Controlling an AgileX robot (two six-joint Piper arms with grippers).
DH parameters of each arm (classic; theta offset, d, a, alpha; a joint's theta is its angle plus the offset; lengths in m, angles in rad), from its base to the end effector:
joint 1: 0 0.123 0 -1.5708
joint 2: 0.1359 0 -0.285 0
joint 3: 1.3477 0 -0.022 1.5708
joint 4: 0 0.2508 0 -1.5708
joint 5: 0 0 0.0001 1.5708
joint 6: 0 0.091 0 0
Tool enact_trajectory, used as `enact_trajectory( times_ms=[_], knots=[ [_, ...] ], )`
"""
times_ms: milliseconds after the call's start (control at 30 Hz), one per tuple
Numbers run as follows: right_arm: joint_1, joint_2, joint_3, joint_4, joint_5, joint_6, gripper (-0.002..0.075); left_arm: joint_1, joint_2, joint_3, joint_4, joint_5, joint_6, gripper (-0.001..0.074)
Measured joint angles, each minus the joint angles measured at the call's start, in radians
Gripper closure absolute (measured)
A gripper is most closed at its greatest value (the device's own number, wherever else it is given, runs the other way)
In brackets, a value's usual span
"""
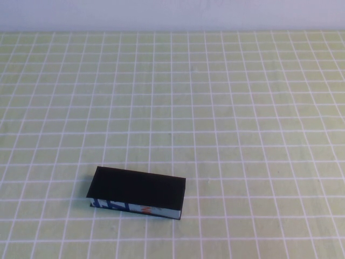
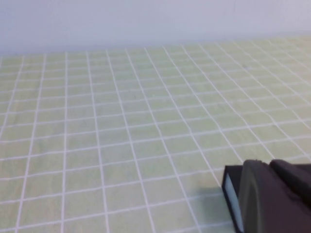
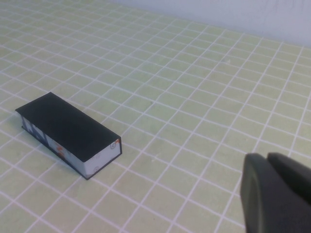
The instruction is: Return glasses to glasses case
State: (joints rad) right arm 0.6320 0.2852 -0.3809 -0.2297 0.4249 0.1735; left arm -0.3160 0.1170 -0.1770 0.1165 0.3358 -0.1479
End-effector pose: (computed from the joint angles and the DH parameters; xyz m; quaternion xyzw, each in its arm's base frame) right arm 0.0621 0.0348 0.2858 -0.2294 0.7496 0.1466 0.6033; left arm 0.0565 -0.0148 0.2359 0.0946 0.7640 -0.0978 0.6307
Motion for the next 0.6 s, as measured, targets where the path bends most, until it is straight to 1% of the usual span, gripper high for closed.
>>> enact_trajectory(
  times_ms=[67, 167, 233, 433, 600],
  knots=[
    [0.000, 0.000, 0.000, 0.000, 0.000, 0.000, 0.0743, 0.032, -0.030, 0.063, -0.027, -0.073, 0.012, 0.0738],
    [0.000, 0.000, 0.000, 0.000, 0.000, 0.000, 0.0743, 0.071, -0.072, 0.159, -0.117, -0.174, 0.079, 0.0738],
    [0.000, 0.000, 0.000, 0.000, 0.000, 0.000, 0.0743, 0.082, -0.100, 0.193, -0.150, -0.193, 0.099, 0.0738],
    [0.000, 0.000, 0.000, 0.002, 0.000, 0.000, 0.0743, 0.086, -0.126, 0.200, -0.159, 0.000, 0.114, 0.0738],
    [0.000, 0.000, 0.000, 0.006, 0.000, 0.000, 0.0743, 0.086, -0.126, 0.200, -0.159, 0.021, 0.114, 0.0738]
  ],
)
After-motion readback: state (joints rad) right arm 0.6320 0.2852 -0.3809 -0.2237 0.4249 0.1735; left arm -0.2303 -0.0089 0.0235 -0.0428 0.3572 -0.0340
